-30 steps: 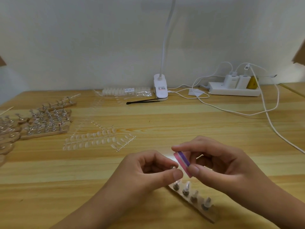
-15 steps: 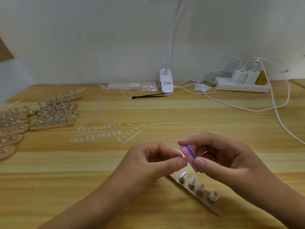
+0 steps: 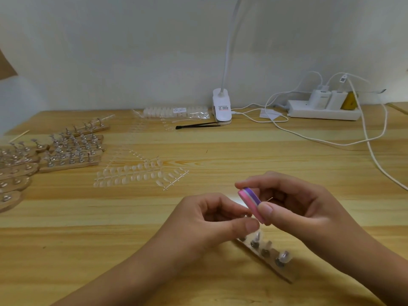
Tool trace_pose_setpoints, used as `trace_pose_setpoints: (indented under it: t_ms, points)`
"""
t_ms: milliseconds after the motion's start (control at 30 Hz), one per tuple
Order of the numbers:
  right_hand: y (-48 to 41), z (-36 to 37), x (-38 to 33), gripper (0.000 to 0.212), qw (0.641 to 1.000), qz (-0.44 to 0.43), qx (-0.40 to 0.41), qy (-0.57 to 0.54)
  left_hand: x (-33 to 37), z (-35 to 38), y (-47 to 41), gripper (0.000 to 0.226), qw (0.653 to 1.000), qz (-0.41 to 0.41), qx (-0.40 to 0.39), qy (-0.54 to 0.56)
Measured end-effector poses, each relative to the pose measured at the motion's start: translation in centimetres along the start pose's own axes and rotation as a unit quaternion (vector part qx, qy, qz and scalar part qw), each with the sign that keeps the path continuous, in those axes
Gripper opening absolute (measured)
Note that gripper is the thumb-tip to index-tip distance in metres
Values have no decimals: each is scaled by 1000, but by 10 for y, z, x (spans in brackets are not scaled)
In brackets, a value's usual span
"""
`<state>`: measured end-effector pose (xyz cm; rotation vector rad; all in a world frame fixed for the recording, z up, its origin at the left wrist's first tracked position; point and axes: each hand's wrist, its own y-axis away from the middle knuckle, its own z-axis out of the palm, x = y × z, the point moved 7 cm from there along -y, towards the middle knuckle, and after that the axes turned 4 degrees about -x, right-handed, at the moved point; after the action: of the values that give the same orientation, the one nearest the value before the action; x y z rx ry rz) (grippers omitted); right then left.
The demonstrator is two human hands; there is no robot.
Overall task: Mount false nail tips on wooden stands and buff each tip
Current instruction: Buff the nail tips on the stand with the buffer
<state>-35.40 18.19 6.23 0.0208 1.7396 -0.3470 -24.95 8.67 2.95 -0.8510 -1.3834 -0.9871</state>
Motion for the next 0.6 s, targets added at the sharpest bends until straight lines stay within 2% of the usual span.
trace_pose_setpoints:
  t_ms: [100,233,333,500,600]
  points:
    - [1,-1,-1,23,1000,-5,-5,15,2,-8,-1,22,1000,6,18,-4]
    - [-2,0,2,26,1000,-4,6,18,1,0,0,21,1000,8,-5,-10]
    - [1,-1,0,26,999,-15,-3,32,3,-9,-1,24,1000,17,17,1]
    - [-2,0,1,27,999,-16,0,41,1,4,1,16,1000,7,-19,-16]
    - [1,-1,-2,26,999,-22,-10,34,1,-5,-2,17,1000,10,8,-2]
